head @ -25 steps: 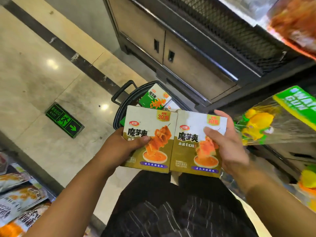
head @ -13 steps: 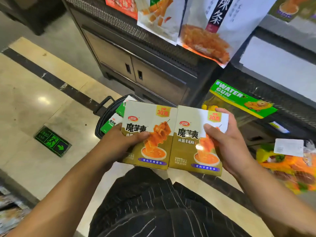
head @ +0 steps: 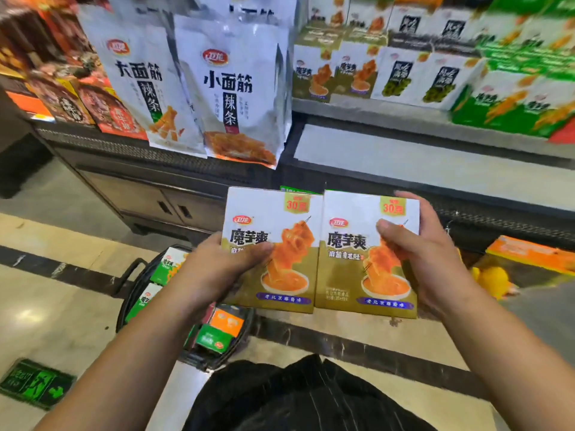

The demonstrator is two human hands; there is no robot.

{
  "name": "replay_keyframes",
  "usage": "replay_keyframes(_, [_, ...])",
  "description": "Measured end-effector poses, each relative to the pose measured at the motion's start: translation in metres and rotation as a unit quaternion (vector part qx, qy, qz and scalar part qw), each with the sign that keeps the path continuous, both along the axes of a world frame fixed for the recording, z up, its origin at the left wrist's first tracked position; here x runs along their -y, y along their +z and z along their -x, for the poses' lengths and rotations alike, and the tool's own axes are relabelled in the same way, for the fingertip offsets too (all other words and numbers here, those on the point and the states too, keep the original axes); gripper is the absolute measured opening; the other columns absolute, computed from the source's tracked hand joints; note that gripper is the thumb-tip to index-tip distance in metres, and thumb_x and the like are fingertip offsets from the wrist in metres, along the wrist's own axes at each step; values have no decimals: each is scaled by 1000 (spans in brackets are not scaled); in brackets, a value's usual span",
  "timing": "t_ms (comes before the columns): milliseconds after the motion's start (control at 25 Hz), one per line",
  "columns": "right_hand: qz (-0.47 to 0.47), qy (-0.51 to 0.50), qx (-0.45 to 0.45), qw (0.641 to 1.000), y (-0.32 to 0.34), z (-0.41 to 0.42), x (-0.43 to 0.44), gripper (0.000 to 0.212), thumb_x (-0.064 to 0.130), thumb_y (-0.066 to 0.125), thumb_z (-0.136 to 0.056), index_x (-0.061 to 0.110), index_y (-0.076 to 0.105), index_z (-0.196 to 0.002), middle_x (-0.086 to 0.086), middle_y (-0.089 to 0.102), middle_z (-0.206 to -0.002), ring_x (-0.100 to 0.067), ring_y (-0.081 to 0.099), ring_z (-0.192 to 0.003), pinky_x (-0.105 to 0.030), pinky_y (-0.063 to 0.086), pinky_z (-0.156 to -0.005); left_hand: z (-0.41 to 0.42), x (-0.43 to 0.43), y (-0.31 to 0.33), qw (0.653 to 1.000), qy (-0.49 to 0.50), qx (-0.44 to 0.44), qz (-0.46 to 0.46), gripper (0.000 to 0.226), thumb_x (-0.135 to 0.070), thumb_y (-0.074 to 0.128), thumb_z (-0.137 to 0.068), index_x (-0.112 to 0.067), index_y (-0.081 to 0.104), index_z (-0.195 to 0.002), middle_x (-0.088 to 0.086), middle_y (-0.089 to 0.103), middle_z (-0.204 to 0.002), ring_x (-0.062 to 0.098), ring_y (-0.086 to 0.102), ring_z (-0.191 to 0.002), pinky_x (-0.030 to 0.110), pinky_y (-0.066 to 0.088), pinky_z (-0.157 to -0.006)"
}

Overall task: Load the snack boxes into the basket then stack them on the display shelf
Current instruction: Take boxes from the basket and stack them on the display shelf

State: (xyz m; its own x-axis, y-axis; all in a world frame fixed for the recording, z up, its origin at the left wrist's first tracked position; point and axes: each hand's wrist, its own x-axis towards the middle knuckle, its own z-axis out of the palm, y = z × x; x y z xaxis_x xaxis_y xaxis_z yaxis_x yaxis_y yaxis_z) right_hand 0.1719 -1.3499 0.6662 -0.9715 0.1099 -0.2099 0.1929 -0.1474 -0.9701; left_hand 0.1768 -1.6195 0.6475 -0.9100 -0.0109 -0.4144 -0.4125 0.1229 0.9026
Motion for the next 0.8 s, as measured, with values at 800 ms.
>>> replay_keyframes(800, [14,-106,-33,994,79,194,-66,30,6,71,-79,19,57,-102,-4,73,-84,-21,72,-69,-33,56,-53,247,-61,53,990,-93,-101,27,75,-78,72,-57,-16,73,-98,-3,77,-90,20,73,-87,46,54,-93])
